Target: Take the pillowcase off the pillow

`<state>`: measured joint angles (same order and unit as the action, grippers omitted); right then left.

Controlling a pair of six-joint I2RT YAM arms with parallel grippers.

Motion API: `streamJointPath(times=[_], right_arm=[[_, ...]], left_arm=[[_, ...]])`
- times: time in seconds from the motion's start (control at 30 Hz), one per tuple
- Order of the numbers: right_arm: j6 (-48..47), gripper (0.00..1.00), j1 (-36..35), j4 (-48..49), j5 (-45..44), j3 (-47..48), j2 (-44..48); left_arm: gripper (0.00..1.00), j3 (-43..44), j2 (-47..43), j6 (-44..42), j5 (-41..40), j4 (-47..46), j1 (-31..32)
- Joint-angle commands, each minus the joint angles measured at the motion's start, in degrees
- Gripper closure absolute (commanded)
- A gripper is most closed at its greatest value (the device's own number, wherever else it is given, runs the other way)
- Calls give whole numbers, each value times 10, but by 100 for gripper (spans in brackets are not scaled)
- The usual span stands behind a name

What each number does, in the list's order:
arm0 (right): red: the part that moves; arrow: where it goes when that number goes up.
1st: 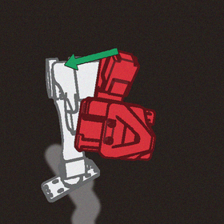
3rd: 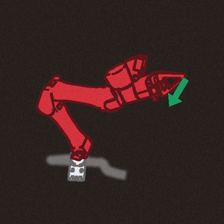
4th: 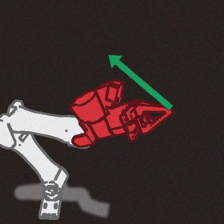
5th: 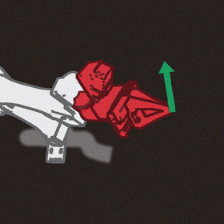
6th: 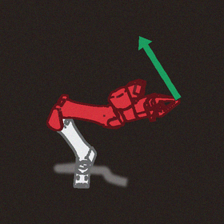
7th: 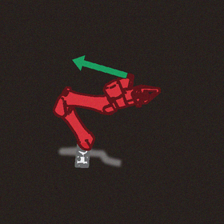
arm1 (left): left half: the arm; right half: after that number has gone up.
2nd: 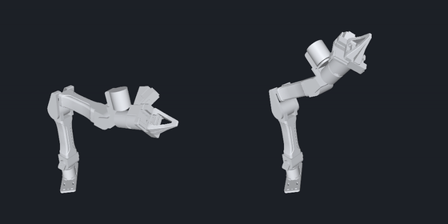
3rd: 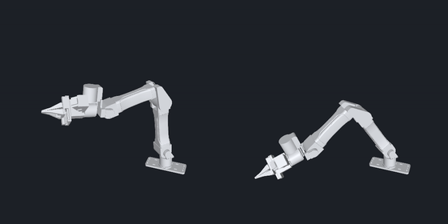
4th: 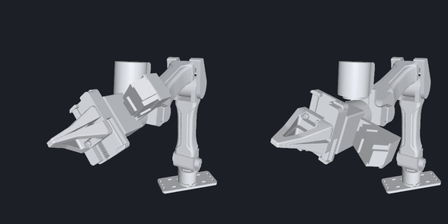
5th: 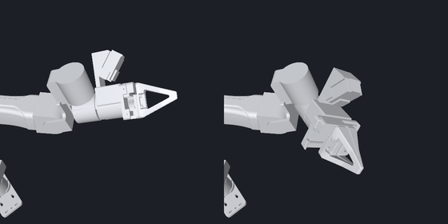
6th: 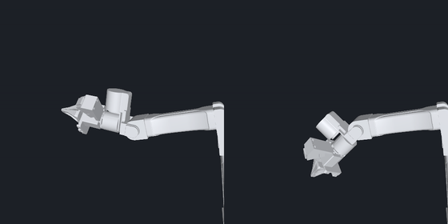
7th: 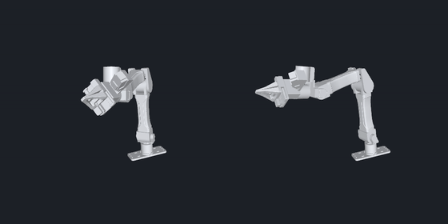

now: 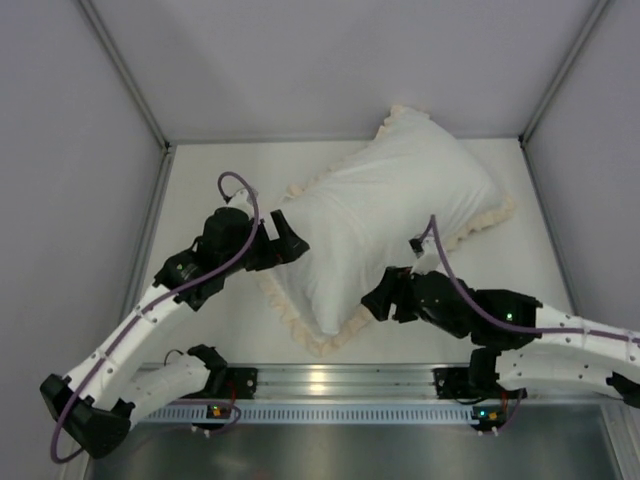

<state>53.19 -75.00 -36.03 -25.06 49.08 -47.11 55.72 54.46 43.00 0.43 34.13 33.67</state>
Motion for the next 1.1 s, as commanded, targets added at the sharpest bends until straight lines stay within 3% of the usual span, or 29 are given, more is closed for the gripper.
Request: streamJointPath(times=[0.0,0.13,0.23,0.4,0.53,0.67,1.07], right_arm=[[-16,31,66,-92,-78,14,40],[-65,27,167,-91,-23,18,52],[-83,19,229,-91,-4,29,37],[-84,4,293,-80,34,37,12],[-109,2,353,-55,102,44,-18],[-121,2,392,-46,134,38,-24],[-118,2,414,-17,198,-8,25]], left_arm=[[1,-29,-38,6,72,20,2],[1,-123,-80,39,113,-12,10],[1,-190,-108,83,167,-78,22],[1,-230,-118,109,114,-99,106],[1,-267,-78,151,80,-205,187],[1,-267,-43,157,52,-251,234],[1,-298,56,163,35,-342,234]])
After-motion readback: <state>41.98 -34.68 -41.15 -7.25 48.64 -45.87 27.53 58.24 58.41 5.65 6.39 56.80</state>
